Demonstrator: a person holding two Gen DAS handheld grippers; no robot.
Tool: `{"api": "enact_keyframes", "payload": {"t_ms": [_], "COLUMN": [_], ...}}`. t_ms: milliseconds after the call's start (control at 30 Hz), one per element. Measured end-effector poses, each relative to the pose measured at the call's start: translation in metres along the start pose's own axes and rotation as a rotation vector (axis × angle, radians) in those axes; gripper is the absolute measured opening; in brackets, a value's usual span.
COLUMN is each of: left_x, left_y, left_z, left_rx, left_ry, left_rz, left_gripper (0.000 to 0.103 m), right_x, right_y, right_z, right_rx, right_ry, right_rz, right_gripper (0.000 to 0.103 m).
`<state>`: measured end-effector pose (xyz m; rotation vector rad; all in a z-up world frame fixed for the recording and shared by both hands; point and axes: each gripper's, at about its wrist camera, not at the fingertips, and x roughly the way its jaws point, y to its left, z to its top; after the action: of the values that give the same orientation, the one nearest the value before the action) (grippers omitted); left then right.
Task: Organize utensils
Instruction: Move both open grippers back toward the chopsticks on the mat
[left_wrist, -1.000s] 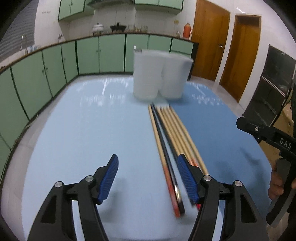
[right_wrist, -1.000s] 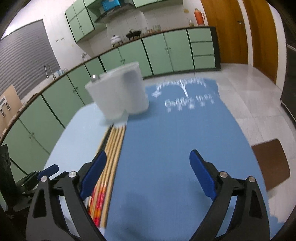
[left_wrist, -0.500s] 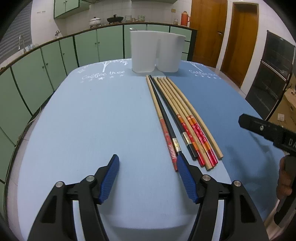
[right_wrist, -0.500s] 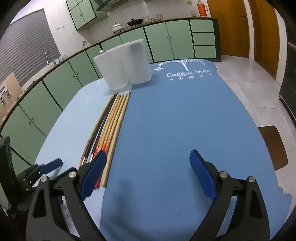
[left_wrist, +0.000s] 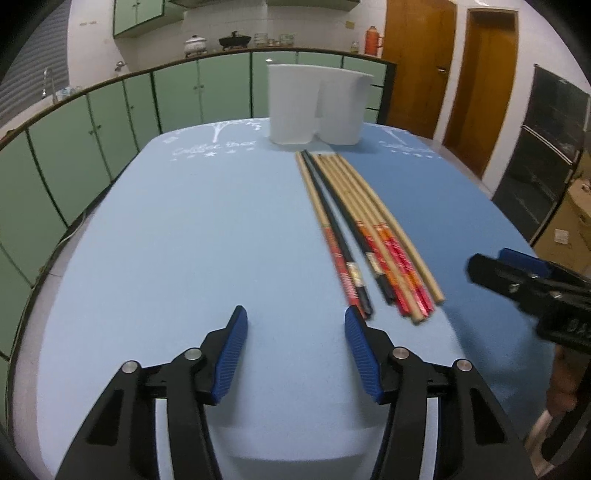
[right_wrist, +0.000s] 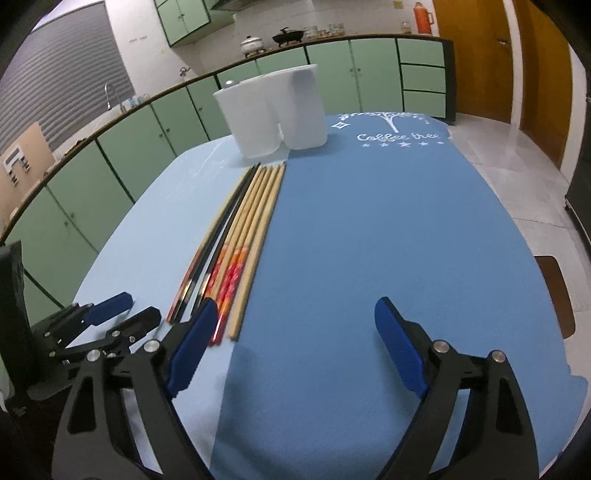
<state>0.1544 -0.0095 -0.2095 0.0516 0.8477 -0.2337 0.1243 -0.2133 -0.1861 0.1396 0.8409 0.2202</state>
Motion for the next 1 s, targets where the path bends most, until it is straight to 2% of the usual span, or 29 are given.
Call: {"api": "enact_keyframes", "payload": {"t_ms": [100,233,367,500,567,733,1000], "left_x": [-0.002,0.003,0.004,-0.001,-0.003,-0.004,-0.003], "left_y": [-0.006,-0.012,-0.001,0.008,0.006,0.003,0.006], "left_z": [-0.003,-0.003,0.001,-0.002,-0.003,-0.005,-0.007], "left_rx": [0.01,0.046,-0.004,-0.018,-0.017,-0.014,-0.025], "left_ry": [0.0,0.004,0.001,-0.004,-0.009,-0.015,-0.018], "left_rz": [-0.033,0.008,0.057,0.073,0.066,0.049,0.038], "left_gripper": [0.055,0.055,0.055,0.055,0.055,0.055,0.055], "right_x": [-0.001,-0.005,-0.009,-0.007,-0.004,0.004,0.02], "right_y": [0.0,-0.003,-0.003,0.001,0.005,0.017,0.033], "right_z": [0.0,0.001,-0.001,-0.004,-0.006,-0.016,-0.017], "right_rx": [0.004,0.013,0.01,0.001,-0.014,-0.085,-0.183], "right_ry": [-0.001,-0.013,-0.022,-0.011,-0.004,0.019,0.015], "right_rz": [-0.007,-0.016,-0.022,-0.013,-0.009,-0.02,-0.105], "right_gripper": [0.085,0.085,0.085,0.085,0.083,0.07,0.066]}}
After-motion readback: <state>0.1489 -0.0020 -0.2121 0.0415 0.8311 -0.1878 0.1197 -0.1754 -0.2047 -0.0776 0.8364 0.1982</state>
